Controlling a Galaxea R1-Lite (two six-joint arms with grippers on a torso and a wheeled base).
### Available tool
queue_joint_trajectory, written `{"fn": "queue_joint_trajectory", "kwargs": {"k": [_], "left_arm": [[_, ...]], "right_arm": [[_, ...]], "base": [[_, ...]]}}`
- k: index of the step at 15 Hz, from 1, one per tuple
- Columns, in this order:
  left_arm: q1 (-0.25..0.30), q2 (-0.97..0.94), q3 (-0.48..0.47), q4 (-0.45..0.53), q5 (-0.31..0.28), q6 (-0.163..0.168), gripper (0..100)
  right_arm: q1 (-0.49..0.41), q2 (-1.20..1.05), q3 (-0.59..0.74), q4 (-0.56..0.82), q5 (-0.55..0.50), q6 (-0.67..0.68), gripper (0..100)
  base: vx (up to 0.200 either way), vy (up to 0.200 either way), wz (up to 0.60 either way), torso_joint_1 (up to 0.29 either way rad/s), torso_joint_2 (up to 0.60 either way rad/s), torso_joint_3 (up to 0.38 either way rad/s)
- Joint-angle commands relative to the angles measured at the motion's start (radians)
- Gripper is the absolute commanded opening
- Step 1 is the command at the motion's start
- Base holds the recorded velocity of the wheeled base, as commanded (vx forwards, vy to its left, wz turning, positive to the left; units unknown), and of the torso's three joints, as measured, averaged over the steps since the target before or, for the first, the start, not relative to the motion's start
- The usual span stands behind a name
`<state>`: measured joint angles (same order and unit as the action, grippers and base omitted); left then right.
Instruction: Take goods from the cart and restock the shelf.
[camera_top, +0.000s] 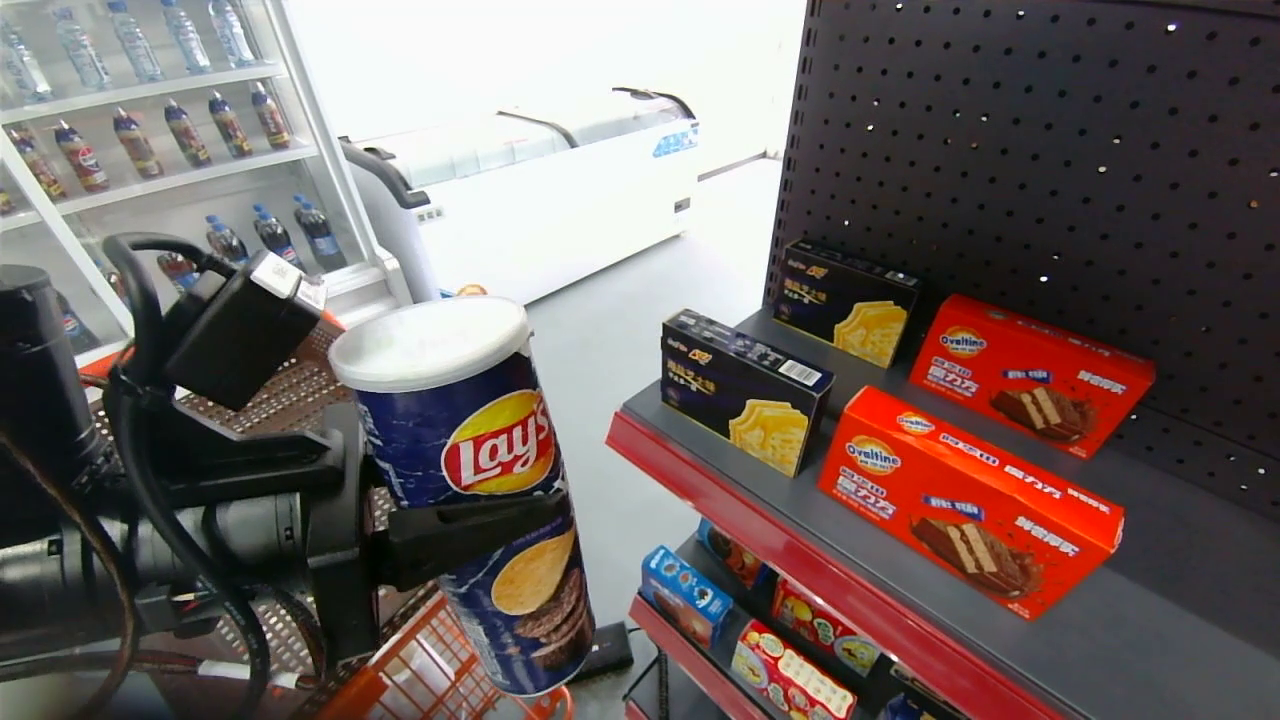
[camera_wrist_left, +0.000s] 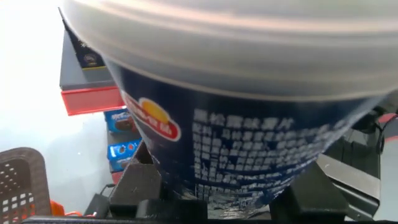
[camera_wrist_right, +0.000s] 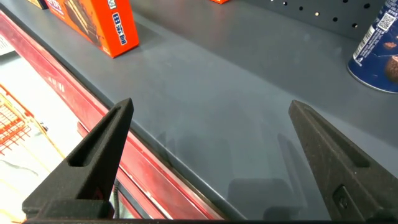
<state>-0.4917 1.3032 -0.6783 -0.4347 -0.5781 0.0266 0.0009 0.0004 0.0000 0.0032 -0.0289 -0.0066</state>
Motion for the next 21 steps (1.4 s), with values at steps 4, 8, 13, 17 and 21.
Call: {"fn": "queue_joint_trajectory", "kwargs": {"k": [4, 8, 13, 17, 21], "left_arm": [[-0.054, -0.002, 0.000, 0.001, 0.000, 0.001, 0], [-0.100, -0.016, -0.004, 0.001, 0.000, 0.001, 0], [-0.157, -0.038, -0.010, 0.001, 0.003, -0.001, 0], [-0.157, -0.036, -0.009, 0.001, 0.003, -0.001, 0], [-0.154, -0.036, -0.003, 0.001, 0.003, -0.001, 0]], "right_arm": [[0.001, 0.000, 0.000, 0.000, 0.001, -0.001, 100], [0.001, 0.000, -0.002, 0.000, 0.007, -0.001, 100], [0.001, 0.000, -0.002, 0.000, 0.007, -0.001, 100], [0.001, 0.000, 0.000, 0.000, 0.007, -0.003, 100], [0.001, 0.000, 0.000, 0.000, 0.007, 0.000, 100]], "base": [[0.000, 0.000, -0.60, 0.000, 0.00, 0.002], [0.000, 0.000, -0.60, 0.005, 0.00, 0.005], [0.000, 0.000, -0.60, 0.003, 0.00, 0.002], [0.000, 0.000, -0.60, 0.002, -0.01, 0.002], [0.000, 0.000, -0.30, 0.002, 0.00, 0.001]]}}
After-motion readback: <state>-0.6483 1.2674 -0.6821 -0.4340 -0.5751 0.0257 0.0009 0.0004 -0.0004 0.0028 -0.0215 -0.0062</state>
